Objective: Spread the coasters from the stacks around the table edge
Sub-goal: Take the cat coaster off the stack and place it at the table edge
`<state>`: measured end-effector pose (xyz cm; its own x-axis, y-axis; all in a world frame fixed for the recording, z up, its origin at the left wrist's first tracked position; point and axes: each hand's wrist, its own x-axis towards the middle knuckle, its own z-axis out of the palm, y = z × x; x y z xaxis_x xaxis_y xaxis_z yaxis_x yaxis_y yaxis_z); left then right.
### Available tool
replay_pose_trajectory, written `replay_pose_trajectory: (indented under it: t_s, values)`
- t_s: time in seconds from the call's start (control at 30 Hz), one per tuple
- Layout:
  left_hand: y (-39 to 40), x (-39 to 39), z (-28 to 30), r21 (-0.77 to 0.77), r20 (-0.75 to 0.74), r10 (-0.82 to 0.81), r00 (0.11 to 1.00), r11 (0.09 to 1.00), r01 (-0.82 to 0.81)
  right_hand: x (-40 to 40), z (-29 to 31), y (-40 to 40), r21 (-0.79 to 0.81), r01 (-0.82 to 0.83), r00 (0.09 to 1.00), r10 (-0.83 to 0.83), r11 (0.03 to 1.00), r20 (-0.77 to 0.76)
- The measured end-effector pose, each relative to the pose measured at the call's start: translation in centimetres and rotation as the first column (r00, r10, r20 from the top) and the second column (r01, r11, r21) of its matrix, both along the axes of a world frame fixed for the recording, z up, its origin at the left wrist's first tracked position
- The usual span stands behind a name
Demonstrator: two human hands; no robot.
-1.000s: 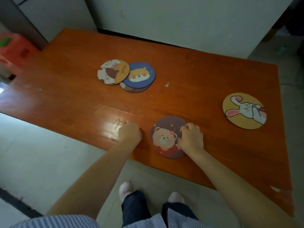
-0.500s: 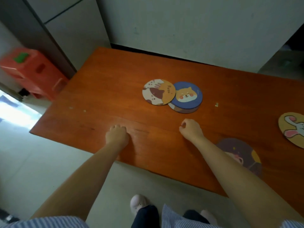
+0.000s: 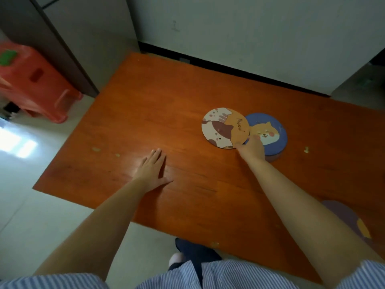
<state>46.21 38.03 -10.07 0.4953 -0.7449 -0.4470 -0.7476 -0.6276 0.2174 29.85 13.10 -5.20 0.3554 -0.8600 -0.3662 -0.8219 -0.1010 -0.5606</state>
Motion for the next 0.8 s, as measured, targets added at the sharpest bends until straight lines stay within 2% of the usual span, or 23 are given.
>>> replay_pose_trajectory:
  t_s: [0.13,0.23,0.33,0.4,0.5,0.6,0.7,0.8]
  values:
    - [0.8,0.2,-1.1,0.005,0.072,-0.077,0.994,0.997,0.077,3.2,-0.2,-1.5,-0.001,0.22,0.961,-0.217,0.975,-0.17]
    - [1.3,-0.3,-2.0,-0.015,0.166,-0.101,0.981,0.994,0.105,4.3,-1.0,-1.7,-0.027,0.311,0.92,-0.308,0.95,-0.243]
    - [1.4,-0.4,-2.4,-0.031,0.174,-0.095,0.98,0.994,0.102,4.8,-1.1,-1.5,-0.032,0.37,0.901,-0.367,0.928,-0.23]
    - [1.4,-0.4,-2.4,-0.041,0.167,-0.098,0.981,0.994,0.106,4.9,-1.0,-1.1,-0.046,0.402,0.903,-0.405,0.914,-0.143]
    - [1.5,-0.3,-2.4,-0.055,0.148,-0.109,0.983,0.992,0.118,4.1,-0.5,0.1,-0.129,0.33,0.944,-0.33,0.935,0.026]
    - [1.4,-0.1,-2.1,-0.075,0.104,-0.114,0.988,0.99,0.122,2.5,0.0,1.1,-0.198,0.313,0.95,-0.307,0.929,0.062]
    - [1.5,0.2,-1.7,-0.117,0.033,-0.117,0.993,0.986,0.121,1.0,0.1,2.6,0.009,0.336,0.94,-0.336,0.942,0.053]
    - [2.6,0.3,-1.3,-0.222,-0.059,-0.09,0.994,0.972,0.074,-0.4,0.1,5.1,0.111,0.204,0.979,-0.204,0.973,-0.013]
